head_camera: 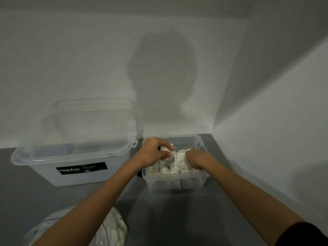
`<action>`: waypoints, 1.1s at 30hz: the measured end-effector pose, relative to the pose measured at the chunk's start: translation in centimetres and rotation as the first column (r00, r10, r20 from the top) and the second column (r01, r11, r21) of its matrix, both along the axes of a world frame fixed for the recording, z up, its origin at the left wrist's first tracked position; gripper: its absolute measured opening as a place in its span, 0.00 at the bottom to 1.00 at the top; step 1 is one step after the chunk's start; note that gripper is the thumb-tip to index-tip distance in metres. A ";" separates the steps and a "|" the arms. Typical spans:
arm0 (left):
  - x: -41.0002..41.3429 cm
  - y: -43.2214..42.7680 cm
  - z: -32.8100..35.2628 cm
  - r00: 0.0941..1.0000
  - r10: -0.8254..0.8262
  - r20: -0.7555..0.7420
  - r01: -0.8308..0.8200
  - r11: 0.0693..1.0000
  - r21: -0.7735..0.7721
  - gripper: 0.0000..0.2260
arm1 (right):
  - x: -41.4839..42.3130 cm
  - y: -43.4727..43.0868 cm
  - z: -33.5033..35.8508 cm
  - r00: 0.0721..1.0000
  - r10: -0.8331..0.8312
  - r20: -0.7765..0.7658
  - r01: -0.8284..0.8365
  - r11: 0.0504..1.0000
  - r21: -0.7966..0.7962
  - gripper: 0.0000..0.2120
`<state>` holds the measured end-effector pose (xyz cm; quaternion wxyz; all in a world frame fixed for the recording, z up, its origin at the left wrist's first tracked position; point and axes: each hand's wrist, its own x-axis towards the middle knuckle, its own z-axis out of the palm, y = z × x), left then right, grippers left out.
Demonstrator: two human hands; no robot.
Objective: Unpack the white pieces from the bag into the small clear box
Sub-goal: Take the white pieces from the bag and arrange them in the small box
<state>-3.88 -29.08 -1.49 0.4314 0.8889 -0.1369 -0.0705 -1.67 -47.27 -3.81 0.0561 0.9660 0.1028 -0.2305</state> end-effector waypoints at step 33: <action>-0.5 0.0 0.9 0.948 0.065 -0.311 -0.222 0.836 -0.502 0.14 | -1.6 0.3 5.0 0.983 -0.185 -0.009 0.069 0.323 0.944 0.07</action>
